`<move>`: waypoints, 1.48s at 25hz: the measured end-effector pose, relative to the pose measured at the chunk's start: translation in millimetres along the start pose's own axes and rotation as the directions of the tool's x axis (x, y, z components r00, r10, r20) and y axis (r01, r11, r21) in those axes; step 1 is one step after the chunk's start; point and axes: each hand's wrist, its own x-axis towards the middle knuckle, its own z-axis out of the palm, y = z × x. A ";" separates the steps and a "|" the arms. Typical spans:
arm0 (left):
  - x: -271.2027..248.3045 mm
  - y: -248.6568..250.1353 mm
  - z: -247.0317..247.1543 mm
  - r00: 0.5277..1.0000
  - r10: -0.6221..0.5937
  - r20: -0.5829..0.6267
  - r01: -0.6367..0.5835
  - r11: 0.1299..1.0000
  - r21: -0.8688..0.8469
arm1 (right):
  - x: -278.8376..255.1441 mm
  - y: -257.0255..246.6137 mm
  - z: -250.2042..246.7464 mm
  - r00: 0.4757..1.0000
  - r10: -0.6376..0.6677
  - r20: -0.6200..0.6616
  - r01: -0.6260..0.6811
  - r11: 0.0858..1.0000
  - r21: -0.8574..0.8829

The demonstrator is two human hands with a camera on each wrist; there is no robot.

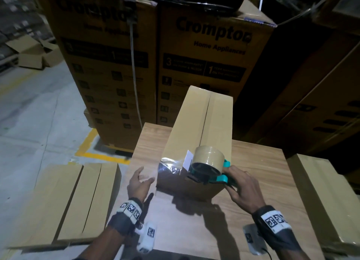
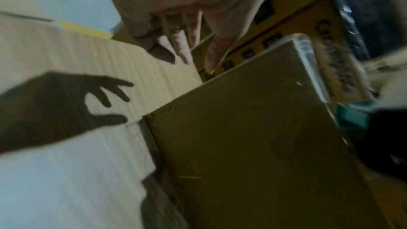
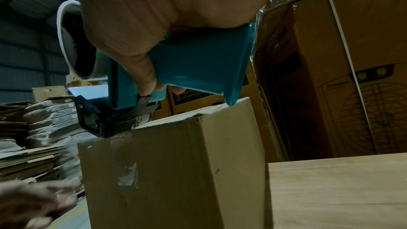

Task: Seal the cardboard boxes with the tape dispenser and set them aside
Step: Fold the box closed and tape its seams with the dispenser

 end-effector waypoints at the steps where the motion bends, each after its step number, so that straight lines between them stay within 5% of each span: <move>1: -7.1 3.6 1.2 0.981 0.190 0.036 -0.192 0.980 0.051 | -0.5 -1.5 0.3 1.000 -0.003 0.004 0.003 1.000 -0.002; 4: -22.4 17.6 10.1 0.839 0.499 0.217 -0.531 0.839 0.124 | -1.2 -1.6 -1.9 1.000 -0.003 0.012 0.003 1.000 0.012; 9: -26.1 30.5 15.7 0.777 0.604 0.177 -0.627 0.716 0.307 | -1.8 -1.7 -1.1 1.000 0.009 0.010 -0.009 1.000 0.024; 11: -28.2 40.1 14.2 0.635 0.738 0.228 -0.732 0.480 0.484 | -1.5 -1.3 -0.5 1.000 0.008 0.011 -0.009 1.000 0.024; 13: -27.2 41.3 14.1 0.390 0.807 0.443 -0.810 0.072 0.581 | -1.7 1.7 -0.8 1.000 0.016 0.020 -0.017 1.000 0.026; 14: -25.4 40.9 14.1 0.323 0.775 0.543 -0.802 -0.080 0.591 | -1.1 2.8 -1.0 0.999 0.019 0.033 -0.020 1.000 0.022; 16: -25.0 42.7 15.9 0.310 0.744 0.592 -0.783 -0.154 0.603 | -0.4 3.6 -0.6 0.998 0.013 0.057 -0.013 1.000 0.000; 23: -23.1 54.6 31.5 0.328 0.687 0.649 -0.833 -0.113 0.541 | 2.1 6.0 -3.5 0.994 0.054 0.096 -0.059 0.997 0.049; 27: -19.2 55.5 23.0 0.288 0.675 0.679 -0.836 -0.168 0.522 | 4.0 11.9 -20.6 0.988 0.079 0.134 -0.095 0.989 0.115; 37: -19.3 50.9 25.6 0.341 0.646 0.683 -0.843 -0.111 0.526 | -58.4 58.7 -74.0 0.987 0.132 0.089 -0.126 0.990 -0.065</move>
